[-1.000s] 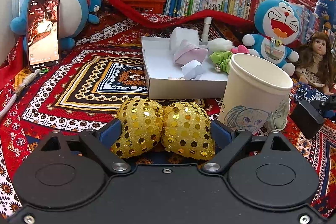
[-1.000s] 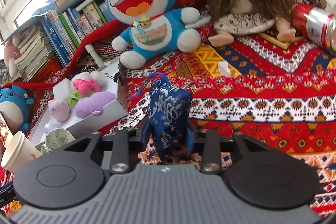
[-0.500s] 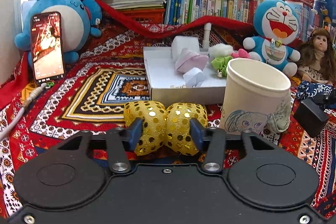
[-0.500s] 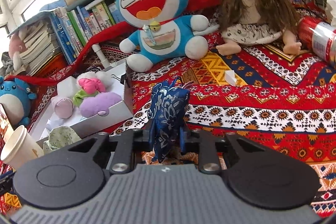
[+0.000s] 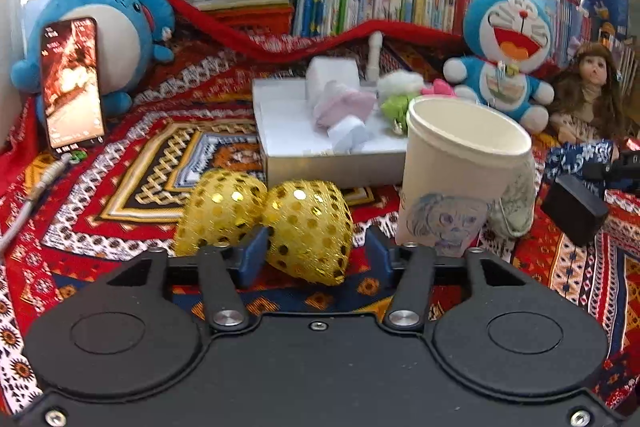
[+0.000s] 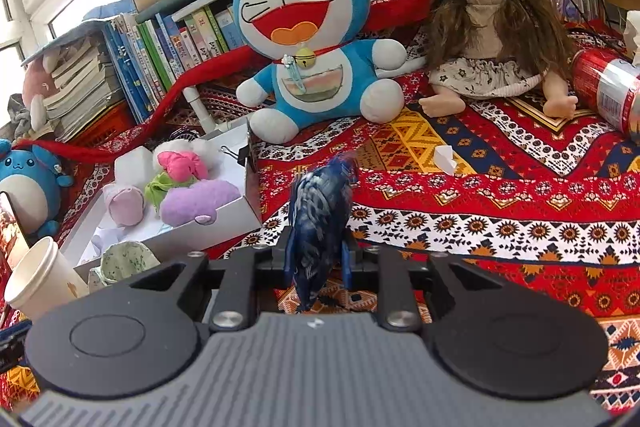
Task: Organize soft objects
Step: 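Lift and carry the gold balls and blue pouch with both tools toward the box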
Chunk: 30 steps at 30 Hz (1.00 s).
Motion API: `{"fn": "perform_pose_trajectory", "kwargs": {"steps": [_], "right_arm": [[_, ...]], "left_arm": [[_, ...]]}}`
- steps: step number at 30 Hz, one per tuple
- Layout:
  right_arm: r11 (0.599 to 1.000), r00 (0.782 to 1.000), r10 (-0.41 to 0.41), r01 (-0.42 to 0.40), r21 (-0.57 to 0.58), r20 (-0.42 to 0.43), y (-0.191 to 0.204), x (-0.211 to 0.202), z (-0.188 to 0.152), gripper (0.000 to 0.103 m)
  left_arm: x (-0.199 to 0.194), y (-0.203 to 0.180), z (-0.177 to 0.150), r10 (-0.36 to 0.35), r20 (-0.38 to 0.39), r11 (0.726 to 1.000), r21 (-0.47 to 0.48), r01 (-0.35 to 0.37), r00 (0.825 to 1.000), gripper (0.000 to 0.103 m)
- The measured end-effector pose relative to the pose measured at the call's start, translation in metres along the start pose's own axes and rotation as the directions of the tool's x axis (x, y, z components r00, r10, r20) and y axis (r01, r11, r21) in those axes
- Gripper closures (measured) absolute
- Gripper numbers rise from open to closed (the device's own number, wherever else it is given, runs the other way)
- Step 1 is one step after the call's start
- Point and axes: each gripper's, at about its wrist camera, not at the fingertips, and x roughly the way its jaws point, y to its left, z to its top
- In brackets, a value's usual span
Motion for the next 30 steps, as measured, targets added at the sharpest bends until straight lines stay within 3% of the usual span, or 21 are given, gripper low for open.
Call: {"fn": "perform_pose_trajectory", "kwargs": {"steps": [4, 10, 14, 16, 18, 19, 21, 30], "right_arm": [[1.000, 1.000, -0.005, 0.005, -0.001, 0.004, 0.000, 0.000, 0.000, 0.074], [1.000, 1.000, -0.018, 0.018, -0.007, 0.009, -0.001, 0.003, 0.001, 0.071], [1.000, 1.000, -0.028, 0.028, -0.014, 0.011, -0.001, 0.007, 0.003, 0.058], [0.999, 0.999, -0.035, 0.035, -0.014, 0.010, -0.001, 0.011, 0.004, 0.057], [0.999, 0.999, -0.036, 0.036, -0.005, 0.006, -0.003, 0.014, 0.005, 0.057], [0.999, 0.999, -0.034, 0.034, 0.000, 0.002, -0.003, 0.015, 0.005, 0.066], [1.000, 1.000, -0.029, 0.029, 0.007, 0.002, -0.004, 0.015, 0.005, 0.074], [1.000, 0.999, -0.005, 0.006, -0.028, 0.049, 0.005, 0.001, 0.007, 0.080]], "left_arm": [[0.015, 0.001, 0.000, 0.032, -0.070, 0.999, -0.038, -0.035, 0.997, 0.050], [0.017, 0.004, 0.001, 0.016, -0.065, 0.996, -0.089, -0.022, 0.998, 0.042], [0.019, 0.004, 0.002, 0.010, -0.066, 0.994, -0.111, -0.018, 0.998, 0.037], [0.020, 0.004, 0.003, 0.016, -0.067, 0.993, -0.120, -0.023, 0.998, 0.041], [0.019, 0.004, 0.003, 0.040, -0.059, 0.992, -0.115, -0.046, 0.997, 0.064], [0.019, 0.004, 0.003, 0.045, -0.055, 0.993, -0.111, -0.050, 0.997, 0.064], [0.017, 0.005, 0.003, 0.039, -0.049, 0.992, -0.117, -0.044, 0.998, 0.072], [0.002, 0.004, 0.006, 0.053, 0.000, 0.994, -0.091, -0.053, 0.999, 0.077]]}}
